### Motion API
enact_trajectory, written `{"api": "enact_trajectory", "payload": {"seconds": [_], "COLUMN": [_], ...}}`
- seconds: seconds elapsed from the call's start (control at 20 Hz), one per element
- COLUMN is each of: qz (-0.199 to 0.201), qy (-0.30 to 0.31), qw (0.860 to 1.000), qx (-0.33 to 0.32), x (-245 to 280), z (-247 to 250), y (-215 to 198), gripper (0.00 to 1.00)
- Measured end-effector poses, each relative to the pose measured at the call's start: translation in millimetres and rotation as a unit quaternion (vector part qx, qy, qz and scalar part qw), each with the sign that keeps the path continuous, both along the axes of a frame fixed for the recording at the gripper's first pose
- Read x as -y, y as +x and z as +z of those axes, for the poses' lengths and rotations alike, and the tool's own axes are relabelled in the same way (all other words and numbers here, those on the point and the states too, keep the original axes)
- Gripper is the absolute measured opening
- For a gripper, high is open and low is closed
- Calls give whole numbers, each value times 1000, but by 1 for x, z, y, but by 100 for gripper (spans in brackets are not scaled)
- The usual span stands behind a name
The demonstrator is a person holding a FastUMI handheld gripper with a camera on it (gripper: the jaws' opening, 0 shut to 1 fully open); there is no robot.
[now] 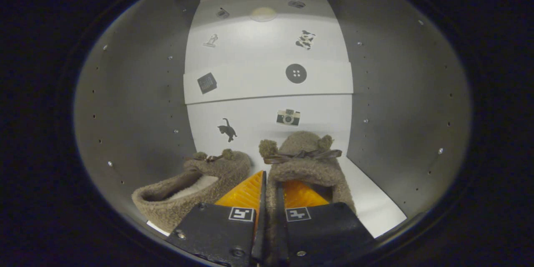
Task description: Open the shoe cabinet door, grab the shoes and put them into the shoe cabinet, then close the shoe cabinet door.
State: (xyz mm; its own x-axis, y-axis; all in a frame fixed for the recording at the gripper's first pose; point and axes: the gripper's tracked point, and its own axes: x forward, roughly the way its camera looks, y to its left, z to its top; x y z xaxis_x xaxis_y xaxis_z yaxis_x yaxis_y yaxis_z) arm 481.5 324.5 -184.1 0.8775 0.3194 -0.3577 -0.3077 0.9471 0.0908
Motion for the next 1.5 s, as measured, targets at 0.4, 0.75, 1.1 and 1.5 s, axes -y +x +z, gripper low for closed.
{"api": "enact_trajectory", "payload": {"seconds": [0.4, 0.75, 1.1, 1.5], "qz": [-2, 53, 21, -2], "qy": [14, -112, -130, -75], "qw": [1000, 985, 982, 997], "qx": [-20, -121, -137, 9], "x": [6, -10, -5, 25], "z": [12, -17, 10, 101], "y": [-12, -31, -47, -125], "gripper": [62, 83, 87, 87]}}
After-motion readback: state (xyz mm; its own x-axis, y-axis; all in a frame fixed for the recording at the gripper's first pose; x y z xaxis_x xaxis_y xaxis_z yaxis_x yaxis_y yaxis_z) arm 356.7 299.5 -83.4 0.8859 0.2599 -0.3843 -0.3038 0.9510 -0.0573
